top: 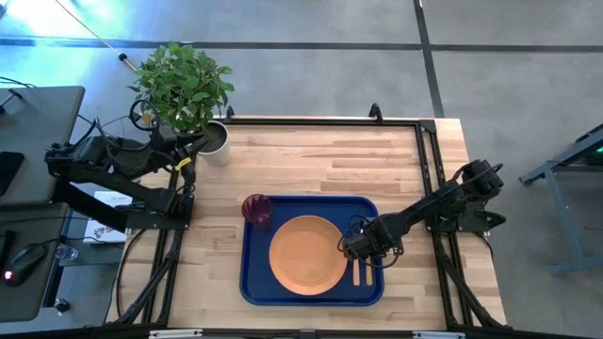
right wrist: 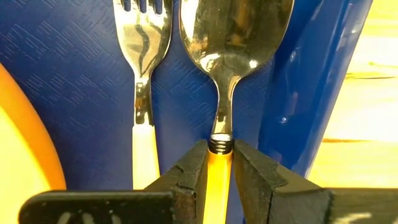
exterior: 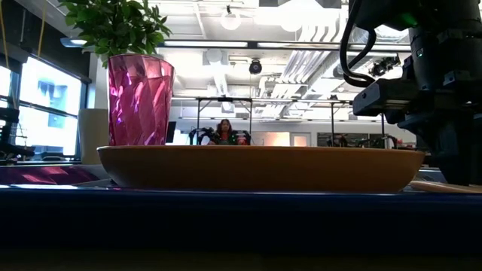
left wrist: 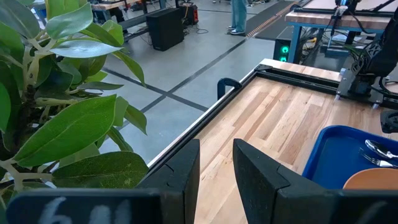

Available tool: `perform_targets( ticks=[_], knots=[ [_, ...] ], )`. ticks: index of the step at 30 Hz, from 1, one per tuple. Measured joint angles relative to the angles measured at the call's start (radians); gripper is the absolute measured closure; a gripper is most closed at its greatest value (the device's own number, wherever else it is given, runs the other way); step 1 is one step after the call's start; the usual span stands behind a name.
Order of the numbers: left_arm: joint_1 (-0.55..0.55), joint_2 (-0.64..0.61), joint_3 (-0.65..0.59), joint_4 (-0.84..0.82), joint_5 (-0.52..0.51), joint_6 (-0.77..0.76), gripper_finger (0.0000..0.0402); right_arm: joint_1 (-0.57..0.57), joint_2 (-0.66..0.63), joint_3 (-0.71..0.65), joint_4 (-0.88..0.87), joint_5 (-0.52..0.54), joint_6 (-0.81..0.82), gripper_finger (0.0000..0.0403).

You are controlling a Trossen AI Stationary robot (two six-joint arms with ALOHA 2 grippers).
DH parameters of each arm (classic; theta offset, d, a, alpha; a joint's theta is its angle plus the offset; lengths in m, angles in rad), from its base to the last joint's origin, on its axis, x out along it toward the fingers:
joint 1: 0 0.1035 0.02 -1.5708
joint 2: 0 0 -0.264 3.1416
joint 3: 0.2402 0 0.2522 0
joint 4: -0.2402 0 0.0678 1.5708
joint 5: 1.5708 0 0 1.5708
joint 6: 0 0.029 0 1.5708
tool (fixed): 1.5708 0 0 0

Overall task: Pick and place plate/cup/fork/spoon on tray
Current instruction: Put the orange spoon on the right side of the light orange fork

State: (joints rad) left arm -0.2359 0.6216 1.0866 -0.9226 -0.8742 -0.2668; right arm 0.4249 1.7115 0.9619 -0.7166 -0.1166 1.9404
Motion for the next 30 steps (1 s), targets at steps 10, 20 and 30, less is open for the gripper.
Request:
perform_targets(
  ticks=[10,20,30],
  knots=[
    [0.0,0.0,0.0,0.0,0.0,0.0,0.0314,0.0,0.0,0.0,0.0,0.0,-0.006,0.0336],
    [0.0,0.0,0.0,0.0,0.0,0.007,0.0314,0.0,0.0,0.0,0.0,0.003,-0.01,0.0336],
    [0.0,0.0,0.0,0.0,0.0,0.008,0.0314,0.0,0.0,0.0,0.0,0.007,-0.011,0.0292]
  ],
)
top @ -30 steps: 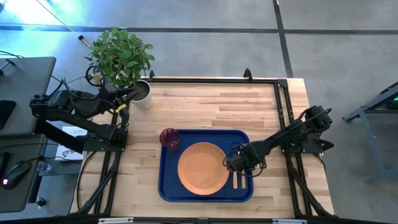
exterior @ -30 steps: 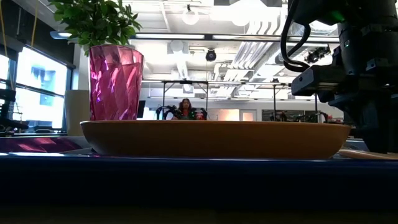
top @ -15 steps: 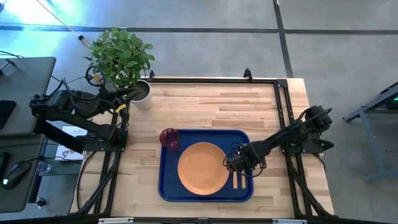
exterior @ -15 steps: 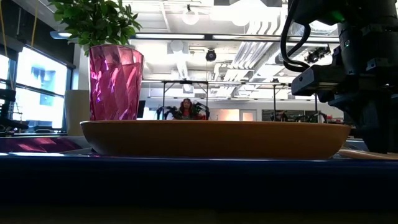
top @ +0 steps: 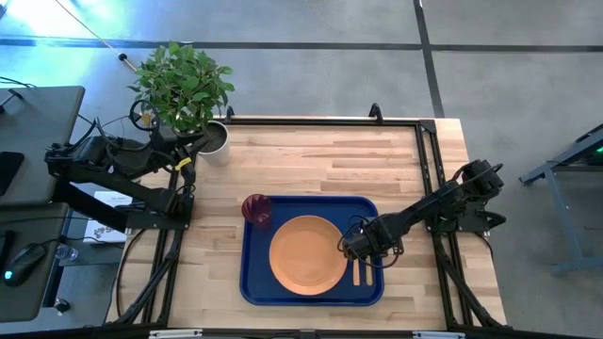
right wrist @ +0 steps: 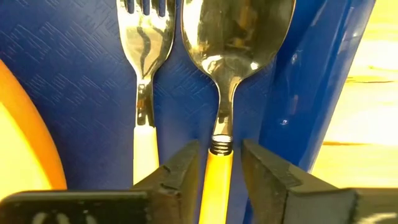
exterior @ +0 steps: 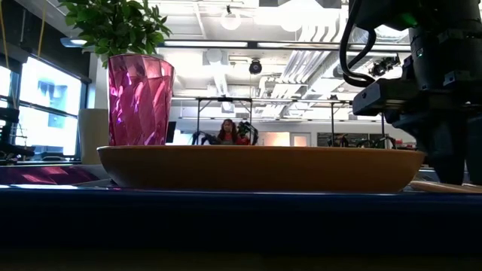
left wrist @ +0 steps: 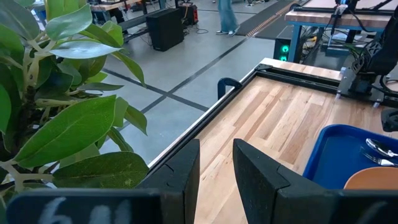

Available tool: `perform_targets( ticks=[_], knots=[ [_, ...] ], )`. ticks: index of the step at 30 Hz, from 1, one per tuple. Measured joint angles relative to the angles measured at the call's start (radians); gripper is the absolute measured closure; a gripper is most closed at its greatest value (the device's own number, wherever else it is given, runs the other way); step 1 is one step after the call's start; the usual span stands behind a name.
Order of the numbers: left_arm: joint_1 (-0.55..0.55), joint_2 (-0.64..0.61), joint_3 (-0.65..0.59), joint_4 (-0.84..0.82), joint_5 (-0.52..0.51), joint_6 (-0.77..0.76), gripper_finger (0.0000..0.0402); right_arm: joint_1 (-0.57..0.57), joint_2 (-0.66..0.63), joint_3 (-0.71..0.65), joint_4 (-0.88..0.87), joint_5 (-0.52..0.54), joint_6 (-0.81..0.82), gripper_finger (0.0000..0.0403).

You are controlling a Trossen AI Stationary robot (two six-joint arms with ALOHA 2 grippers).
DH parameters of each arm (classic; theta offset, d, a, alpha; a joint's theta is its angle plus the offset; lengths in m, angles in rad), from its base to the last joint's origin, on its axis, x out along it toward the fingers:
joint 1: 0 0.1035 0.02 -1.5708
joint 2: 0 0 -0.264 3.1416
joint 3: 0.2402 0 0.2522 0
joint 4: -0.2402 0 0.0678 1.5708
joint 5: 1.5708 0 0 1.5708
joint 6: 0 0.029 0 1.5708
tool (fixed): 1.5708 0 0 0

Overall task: Pick and place plate/cup/fork/spoon on tray
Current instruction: Put the orange spoon on the right side of the light orange fork

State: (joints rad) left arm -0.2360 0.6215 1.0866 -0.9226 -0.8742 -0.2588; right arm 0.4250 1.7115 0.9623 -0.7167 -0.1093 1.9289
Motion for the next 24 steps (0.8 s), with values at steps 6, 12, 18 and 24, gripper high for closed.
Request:
perform_targets(
  ticks=[6,12,18,24],
  knots=[
    [0.0,0.0,0.0,0.0,0.0,0.0,0.0314,0.0,0.0,0.0,-0.005,0.0,0.0,0.0267],
    [0.0,0.0,0.0,0.0,0.0,0.0,0.0314,0.0,0.0,0.0,-0.007,0.001,0.0,0.0266],
    [0.0,0.0,0.0,0.0,0.0,0.0,0.0314,0.0,0.0,0.0,-0.007,0.001,0.0,0.0266],
    [0.0,0.0,0.0,0.0,0.008,0.0,0.0314,0.0,-0.022,0.0,-0.01,0.007,-0.004,0.0266]
  ],
)
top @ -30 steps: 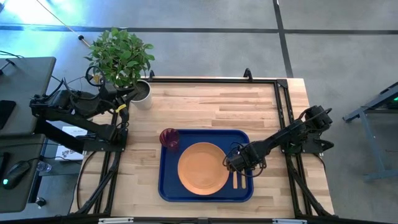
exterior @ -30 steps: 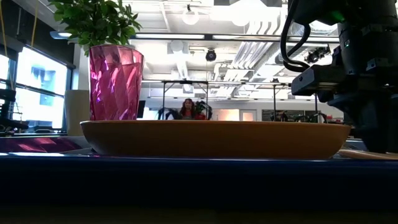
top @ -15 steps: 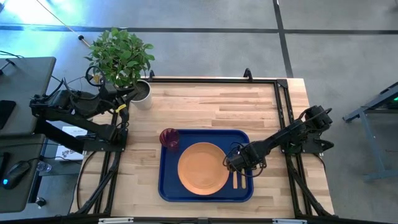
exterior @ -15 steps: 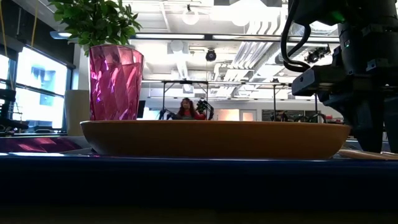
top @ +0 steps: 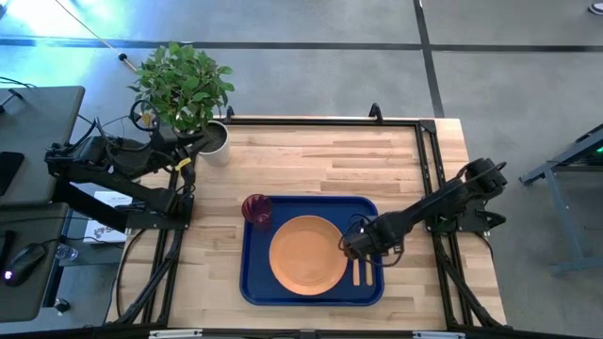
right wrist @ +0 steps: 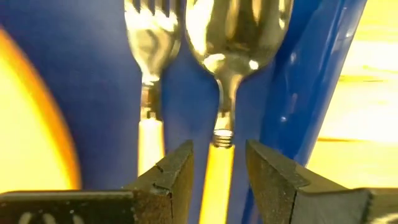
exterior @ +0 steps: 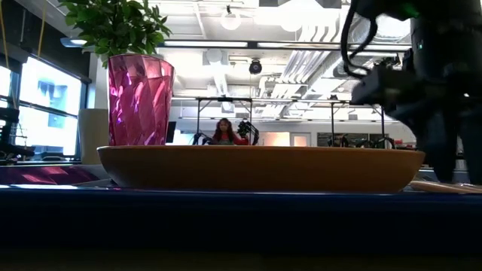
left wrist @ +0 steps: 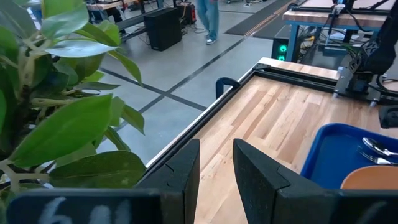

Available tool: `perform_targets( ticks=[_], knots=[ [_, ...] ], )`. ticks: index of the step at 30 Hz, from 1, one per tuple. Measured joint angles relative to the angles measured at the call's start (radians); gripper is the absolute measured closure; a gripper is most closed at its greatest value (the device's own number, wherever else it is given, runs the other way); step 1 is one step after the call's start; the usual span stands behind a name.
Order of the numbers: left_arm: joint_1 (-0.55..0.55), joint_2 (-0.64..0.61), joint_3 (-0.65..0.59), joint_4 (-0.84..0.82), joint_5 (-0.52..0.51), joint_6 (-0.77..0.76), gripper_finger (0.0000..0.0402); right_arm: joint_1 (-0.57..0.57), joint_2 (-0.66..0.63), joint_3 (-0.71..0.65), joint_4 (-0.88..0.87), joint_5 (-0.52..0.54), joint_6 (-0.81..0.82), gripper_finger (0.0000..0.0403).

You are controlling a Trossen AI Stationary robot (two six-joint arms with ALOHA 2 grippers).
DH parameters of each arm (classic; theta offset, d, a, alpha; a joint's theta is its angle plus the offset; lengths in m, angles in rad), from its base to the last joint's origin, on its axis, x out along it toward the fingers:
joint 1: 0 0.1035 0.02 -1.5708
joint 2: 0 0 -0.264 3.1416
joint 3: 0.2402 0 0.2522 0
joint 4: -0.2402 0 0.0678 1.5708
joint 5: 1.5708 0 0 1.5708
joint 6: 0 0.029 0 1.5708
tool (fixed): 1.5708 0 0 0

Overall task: Pick and place plate/cup/fork/spoon on tray
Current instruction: Put the orange spoon on the right side of the light orange fork, then return to Home Position

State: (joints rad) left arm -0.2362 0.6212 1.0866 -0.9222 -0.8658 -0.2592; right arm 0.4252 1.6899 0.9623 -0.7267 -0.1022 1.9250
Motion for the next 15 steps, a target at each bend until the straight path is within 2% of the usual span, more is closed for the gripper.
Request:
perform_targets(
  ticks=[9,15],
  knots=[
    [0.0,0.0,0.0,0.0,0.013,-0.035,0.0314,-0.001,-0.154,0.0,-0.009,0.179,-0.004,0.0266],
    [0.0,-0.025,0.0,-0.001,0.068,-0.049,0.0314,-0.008,-0.267,0.0,0.006,0.298,-0.023,0.0266]
  ],
)
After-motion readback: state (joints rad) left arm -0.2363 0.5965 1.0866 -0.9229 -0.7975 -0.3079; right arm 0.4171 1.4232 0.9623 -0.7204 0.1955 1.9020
